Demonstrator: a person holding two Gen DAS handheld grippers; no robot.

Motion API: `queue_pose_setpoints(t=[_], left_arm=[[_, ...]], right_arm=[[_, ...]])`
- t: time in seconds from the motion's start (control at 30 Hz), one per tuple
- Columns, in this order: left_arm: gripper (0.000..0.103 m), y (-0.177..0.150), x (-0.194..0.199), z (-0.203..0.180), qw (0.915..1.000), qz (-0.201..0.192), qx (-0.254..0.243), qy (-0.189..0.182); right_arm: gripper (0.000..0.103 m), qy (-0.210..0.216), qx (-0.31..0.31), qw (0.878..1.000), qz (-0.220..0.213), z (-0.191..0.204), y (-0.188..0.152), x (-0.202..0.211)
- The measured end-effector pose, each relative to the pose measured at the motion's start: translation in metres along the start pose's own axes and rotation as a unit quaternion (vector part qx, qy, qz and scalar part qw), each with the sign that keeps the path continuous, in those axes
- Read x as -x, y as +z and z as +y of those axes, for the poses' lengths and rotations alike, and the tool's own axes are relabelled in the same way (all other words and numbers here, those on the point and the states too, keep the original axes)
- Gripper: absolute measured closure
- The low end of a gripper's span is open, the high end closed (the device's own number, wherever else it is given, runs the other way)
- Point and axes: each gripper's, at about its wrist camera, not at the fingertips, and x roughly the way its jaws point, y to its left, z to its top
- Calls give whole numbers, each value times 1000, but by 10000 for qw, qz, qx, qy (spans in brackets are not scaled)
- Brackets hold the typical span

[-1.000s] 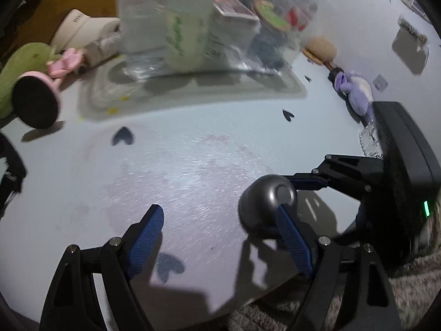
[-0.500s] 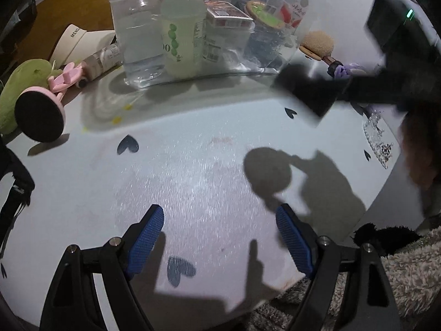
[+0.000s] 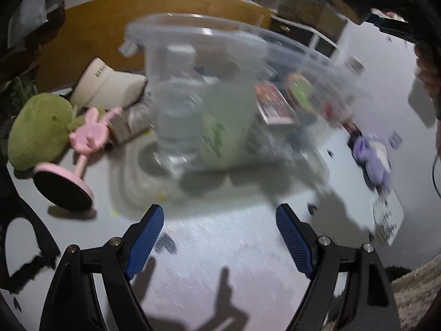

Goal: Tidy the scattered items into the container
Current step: 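Carry the metal ball with the right gripper over the clear box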

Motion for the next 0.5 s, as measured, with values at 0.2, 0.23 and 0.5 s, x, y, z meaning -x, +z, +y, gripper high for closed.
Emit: queue_pose_setpoints(t=[0.2, 0.23, 0.5], left_arm=[[20, 16, -2, 20, 9991, -110, 284, 291], [20, 17, -3, 23, 9989, -97, 327, 335], [20, 22, -25, 48, 9963, 178, 650, 529]], right_arm=[[46, -56, 1281, 9884, 808, -21, 42, -66], [46, -19, 1428, 9851, 962, -24, 43, -78], [46, 477, 2490, 9460, 2019, -23, 32, -165]])
